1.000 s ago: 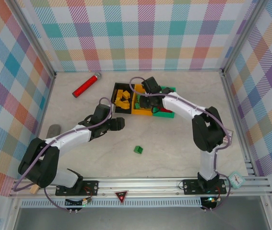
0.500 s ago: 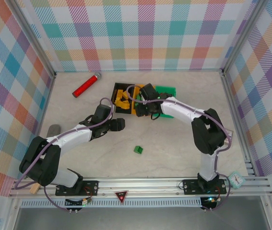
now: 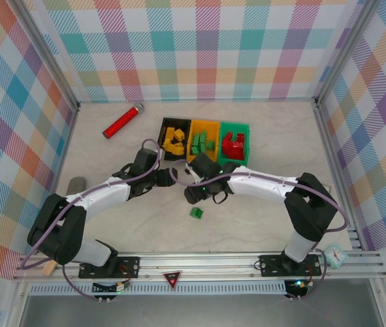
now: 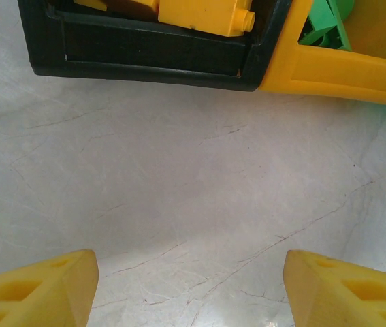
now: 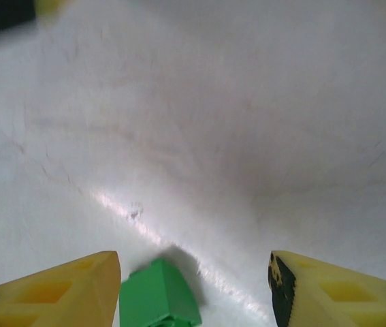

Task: Sort the legos into containers by color
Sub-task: Pick up the lego from the bottom-center of the table.

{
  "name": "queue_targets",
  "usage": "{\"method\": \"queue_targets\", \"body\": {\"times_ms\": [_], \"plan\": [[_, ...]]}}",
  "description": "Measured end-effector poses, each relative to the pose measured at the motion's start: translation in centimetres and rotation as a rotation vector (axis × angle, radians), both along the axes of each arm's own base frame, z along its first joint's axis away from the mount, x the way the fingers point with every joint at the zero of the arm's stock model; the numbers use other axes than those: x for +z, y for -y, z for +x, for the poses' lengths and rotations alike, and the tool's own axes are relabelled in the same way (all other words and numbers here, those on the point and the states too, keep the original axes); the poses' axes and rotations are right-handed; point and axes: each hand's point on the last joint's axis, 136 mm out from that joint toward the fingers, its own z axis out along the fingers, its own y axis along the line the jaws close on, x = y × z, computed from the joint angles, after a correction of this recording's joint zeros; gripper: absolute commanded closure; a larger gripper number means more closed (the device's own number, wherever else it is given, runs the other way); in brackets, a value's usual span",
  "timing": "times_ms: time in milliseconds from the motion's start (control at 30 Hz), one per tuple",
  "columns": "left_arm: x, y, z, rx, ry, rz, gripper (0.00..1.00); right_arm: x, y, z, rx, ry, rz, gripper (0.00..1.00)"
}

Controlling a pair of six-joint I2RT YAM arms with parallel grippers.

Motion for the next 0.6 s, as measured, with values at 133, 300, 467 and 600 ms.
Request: {"method": "queue_targets", "body": {"times_ms": [133, 300, 467, 600], "plan": [[0.0, 0.0, 0.0, 0.0, 0.0, 0.0, 0.28, -1.7, 0.2, -2.4, 0.045, -0.031, -0.039, 0.37], [0.0, 0.0, 0.0, 0.0, 0.0, 0.0, 0.28, -2.6, -0.4, -4.2, 0.092, -0.044, -0.061, 0.37], [0.0, 0.0, 0.0, 0.0, 0.0, 0.0, 0.28, -4.2, -0.4, -4.9, 0.112, -0.054, -0.109, 0.37], [0.0, 0.0, 0.0, 0.0, 0.0, 0.0, 0.28, -5.1, 0.0, -4.9, 0.109, -0.05, -0.146, 0.38]]}}
